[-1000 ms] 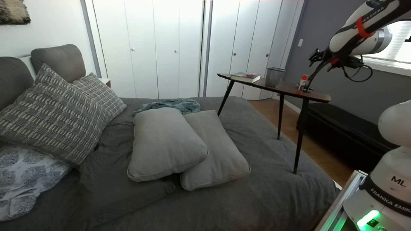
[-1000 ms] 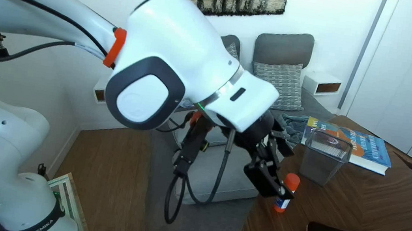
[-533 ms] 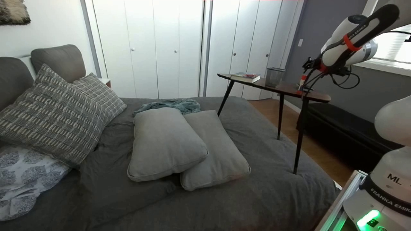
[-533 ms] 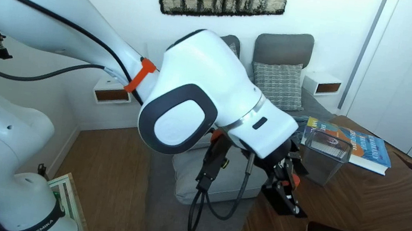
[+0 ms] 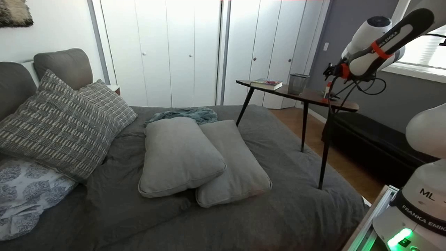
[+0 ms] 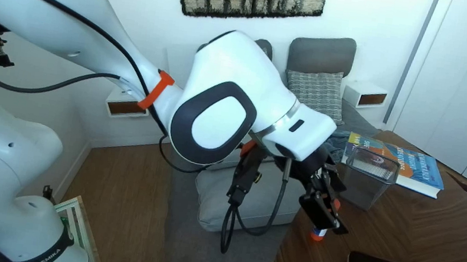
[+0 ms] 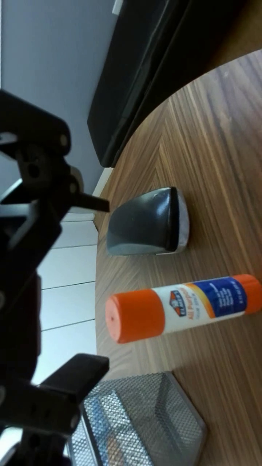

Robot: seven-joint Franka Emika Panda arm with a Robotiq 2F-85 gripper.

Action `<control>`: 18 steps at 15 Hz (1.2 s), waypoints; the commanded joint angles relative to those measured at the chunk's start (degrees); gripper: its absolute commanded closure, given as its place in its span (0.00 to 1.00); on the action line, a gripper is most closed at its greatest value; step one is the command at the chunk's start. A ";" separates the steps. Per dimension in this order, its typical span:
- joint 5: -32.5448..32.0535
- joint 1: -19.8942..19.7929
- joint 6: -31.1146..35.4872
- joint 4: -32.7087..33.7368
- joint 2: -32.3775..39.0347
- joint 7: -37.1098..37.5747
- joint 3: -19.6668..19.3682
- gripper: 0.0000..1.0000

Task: Move the stick of glue from the table to the bed

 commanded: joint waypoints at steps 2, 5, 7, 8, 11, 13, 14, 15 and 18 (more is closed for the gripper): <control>-4.19 -0.75 0.94 0.81 1.05 4.36 1.32 0.01; -4.69 -0.56 0.30 0.75 1.37 4.31 1.76 0.12; -4.80 -0.51 0.25 0.74 1.68 4.11 1.97 0.29; -4.90 -0.55 0.47 0.80 1.89 4.16 2.04 0.42; -4.91 -0.59 0.51 0.86 2.14 4.13 2.16 0.59; -5.19 -0.63 0.44 0.68 1.80 4.16 2.18 0.73; -5.23 -0.59 0.33 0.52 1.43 4.15 2.21 0.80; -5.17 -0.47 0.31 0.26 0.94 3.94 2.22 0.86; 9.29 5.12 2.42 -4.55 -1.69 -7.61 1.13 0.92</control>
